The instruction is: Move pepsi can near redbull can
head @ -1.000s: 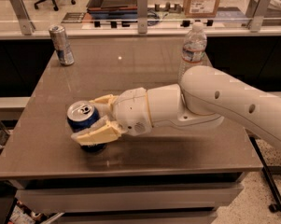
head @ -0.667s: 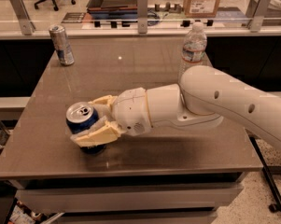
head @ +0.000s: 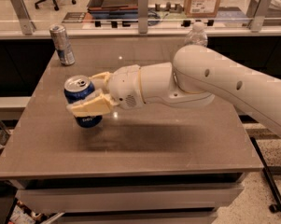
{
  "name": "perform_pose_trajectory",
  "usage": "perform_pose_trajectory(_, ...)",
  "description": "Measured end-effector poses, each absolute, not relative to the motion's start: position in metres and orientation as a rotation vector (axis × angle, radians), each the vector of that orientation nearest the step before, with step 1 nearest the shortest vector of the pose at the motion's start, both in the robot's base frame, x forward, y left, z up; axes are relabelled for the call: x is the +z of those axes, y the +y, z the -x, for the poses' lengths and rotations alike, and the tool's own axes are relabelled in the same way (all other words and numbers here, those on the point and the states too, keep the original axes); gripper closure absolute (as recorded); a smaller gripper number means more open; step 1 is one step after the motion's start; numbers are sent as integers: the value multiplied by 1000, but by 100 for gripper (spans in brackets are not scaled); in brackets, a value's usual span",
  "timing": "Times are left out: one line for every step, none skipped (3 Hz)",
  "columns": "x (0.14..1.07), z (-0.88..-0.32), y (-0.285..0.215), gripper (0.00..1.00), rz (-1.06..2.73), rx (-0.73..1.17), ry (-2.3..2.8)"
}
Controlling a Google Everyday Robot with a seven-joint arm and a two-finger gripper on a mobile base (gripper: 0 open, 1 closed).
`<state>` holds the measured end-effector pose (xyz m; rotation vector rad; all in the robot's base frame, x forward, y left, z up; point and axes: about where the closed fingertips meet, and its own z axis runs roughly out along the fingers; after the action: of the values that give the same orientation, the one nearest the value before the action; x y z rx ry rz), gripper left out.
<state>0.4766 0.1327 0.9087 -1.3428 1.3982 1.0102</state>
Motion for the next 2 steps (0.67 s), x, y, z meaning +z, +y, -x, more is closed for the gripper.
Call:
perform_pose_trajectory(918, -510, 142, 100, 1207, 963, 1449)
perform_pose_trajectory(923, -541, 153, 100, 1084, 880, 1492)
